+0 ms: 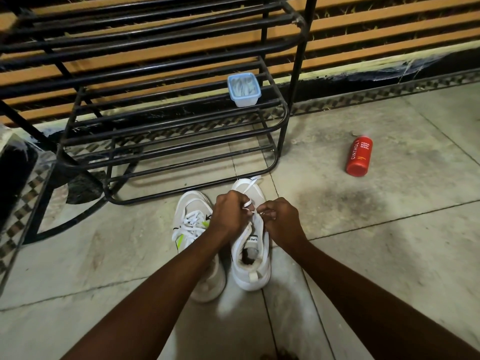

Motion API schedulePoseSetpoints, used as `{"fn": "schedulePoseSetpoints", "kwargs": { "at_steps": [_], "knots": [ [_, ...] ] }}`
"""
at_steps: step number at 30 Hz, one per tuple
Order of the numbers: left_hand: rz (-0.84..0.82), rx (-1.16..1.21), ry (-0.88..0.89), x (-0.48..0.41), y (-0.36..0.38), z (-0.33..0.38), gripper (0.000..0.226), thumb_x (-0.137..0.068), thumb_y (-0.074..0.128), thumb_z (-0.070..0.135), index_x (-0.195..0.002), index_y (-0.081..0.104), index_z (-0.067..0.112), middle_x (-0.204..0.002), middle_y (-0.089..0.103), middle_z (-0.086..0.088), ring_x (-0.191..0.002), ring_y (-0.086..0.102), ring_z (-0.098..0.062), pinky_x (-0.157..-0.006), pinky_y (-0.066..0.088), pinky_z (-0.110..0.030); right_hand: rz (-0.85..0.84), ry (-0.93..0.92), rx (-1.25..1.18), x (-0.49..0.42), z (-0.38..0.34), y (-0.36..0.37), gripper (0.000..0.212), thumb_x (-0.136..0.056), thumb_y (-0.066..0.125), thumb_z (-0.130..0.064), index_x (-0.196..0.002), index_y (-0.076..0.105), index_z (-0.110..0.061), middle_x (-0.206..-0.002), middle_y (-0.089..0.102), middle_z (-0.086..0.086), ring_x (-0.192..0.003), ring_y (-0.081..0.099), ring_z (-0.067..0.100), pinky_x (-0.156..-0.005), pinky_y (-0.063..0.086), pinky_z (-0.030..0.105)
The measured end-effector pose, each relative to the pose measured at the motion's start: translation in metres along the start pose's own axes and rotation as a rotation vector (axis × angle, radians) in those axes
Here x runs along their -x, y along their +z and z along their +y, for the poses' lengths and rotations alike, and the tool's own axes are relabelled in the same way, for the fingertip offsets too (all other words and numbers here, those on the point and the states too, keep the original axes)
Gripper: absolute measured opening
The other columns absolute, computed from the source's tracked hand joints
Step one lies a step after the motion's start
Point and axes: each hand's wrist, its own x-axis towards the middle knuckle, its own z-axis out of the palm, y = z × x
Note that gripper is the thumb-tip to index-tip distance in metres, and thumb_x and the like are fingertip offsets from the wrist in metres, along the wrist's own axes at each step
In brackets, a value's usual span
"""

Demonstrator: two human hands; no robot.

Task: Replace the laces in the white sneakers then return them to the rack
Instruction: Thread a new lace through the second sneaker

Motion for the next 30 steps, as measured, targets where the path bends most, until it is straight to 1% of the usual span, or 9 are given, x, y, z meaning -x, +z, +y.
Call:
{"fn": "schedulePoseSetpoints", "kwargs": {
  "at_steps": [5,9,13,15,18,20,24,27,30],
  "knots": [
    [-0.012,-0.159,0.104,0.004,0.004,0.005,0.018,-0.079,0.06,0.002,-0.074,0.067,0.018,-0.081,0.07,-0.005,-0.083,0.067,-0.028,-0.077,0.057,-0.04,-0.001,0.038,-0.002,0.0,0.0,-0.002,0.026,-0.082,0.058,0.008,-0.081,0.078,-0.007,-0.085,0.073,0.008,-0.088,0.066,0.025,-0.077,0.043,0.024],
    [0.028,-0.201,0.155,0.004,0.007,0.009,0.015,-0.084,0.059,0.002,-0.079,0.07,0.012,-0.096,0.066,-0.009,-0.09,0.064,-0.031,-0.078,0.053,-0.039,-0.023,0.066,-0.001,0.0,-0.001,-0.002,0.023,-0.082,0.058,0.007,-0.085,0.078,-0.005,-0.089,0.072,0.011,-0.089,0.066,0.023,-0.077,0.041,0.019],
    [0.022,-0.12,0.053,0.004,0.007,0.007,0.017,-0.082,0.061,0.004,-0.088,0.074,0.014,-0.099,0.071,-0.013,-0.094,0.068,-0.033,-0.084,0.057,-0.044,-0.023,0.082,-0.013,-0.001,0.0,0.0,0.023,-0.085,0.058,0.005,-0.088,0.077,-0.006,-0.093,0.071,0.012,-0.088,0.067,0.025,-0.081,0.047,0.025],
    [0.03,-0.053,-0.011,0.004,0.008,0.007,0.014,-0.083,0.063,0.005,-0.089,0.073,0.013,-0.102,0.07,-0.014,-0.097,0.067,-0.034,-0.087,0.057,-0.045,-0.026,0.072,-0.001,-0.002,0.0,0.001,0.023,-0.086,0.057,0.004,-0.088,0.078,-0.006,-0.092,0.071,0.013,-0.088,0.066,0.025,-0.079,0.046,0.024],
    [0.063,0.081,-0.081,0.001,0.005,0.007,0.019,-0.071,0.062,-0.001,-0.073,0.073,0.014,-0.086,0.074,-0.007,-0.089,0.072,-0.03,-0.081,0.06,-0.046,-0.015,0.07,0.012,-0.003,-0.001,0.002,0.024,-0.085,0.056,0.003,-0.087,0.078,-0.007,-0.092,0.071,0.012,-0.087,0.066,0.026,-0.08,0.048,0.028],
    [0.046,0.068,-0.059,0.001,0.004,0.005,0.019,-0.067,0.063,0.001,-0.066,0.07,0.018,-0.076,0.074,-0.003,-0.083,0.072,-0.029,-0.077,0.06,-0.045,-0.012,0.067,0.014,-0.003,0.0,0.003,0.023,-0.085,0.057,0.002,-0.085,0.078,-0.007,-0.091,0.071,0.012,-0.087,0.067,0.027,-0.079,0.047,0.029],
    [-0.017,-0.247,0.084,0.002,0.002,0.01,0.01,-0.073,0.068,0.012,-0.071,0.068,0.022,-0.074,0.07,-0.003,-0.08,0.068,-0.032,-0.071,0.056,-0.038,-0.037,0.074,0.032,-0.004,0.001,0.002,0.017,-0.084,0.064,0.0,-0.087,0.079,-0.008,-0.091,0.073,0.012,-0.088,0.067,0.027,-0.081,0.047,0.028],
    [-0.019,-0.23,0.071,-0.001,0.001,0.01,0.022,-0.078,0.07,0.012,-0.068,0.061,0.029,-0.082,0.07,-0.005,-0.086,0.066,-0.032,-0.074,0.054,-0.036,-0.038,0.063,0.027,-0.003,0.0,0.0,0.012,-0.085,0.067,-0.003,-0.088,0.078,-0.007,-0.092,0.072,0.013,-0.089,0.067,0.028,-0.081,0.046,0.028],
    [-0.034,-0.091,0.022,-0.002,-0.001,0.008,0.022,-0.075,0.069,0.005,-0.082,0.067,0.026,-0.087,0.072,-0.005,-0.09,0.069,-0.029,-0.081,0.058,-0.04,-0.035,0.046,0.023,-0.004,-0.003,-0.002,0.017,-0.086,0.062,0.0,-0.09,0.078,-0.006,-0.094,0.071,0.015,-0.089,0.066,0.028,-0.078,0.043,0.025]
  ]
}}
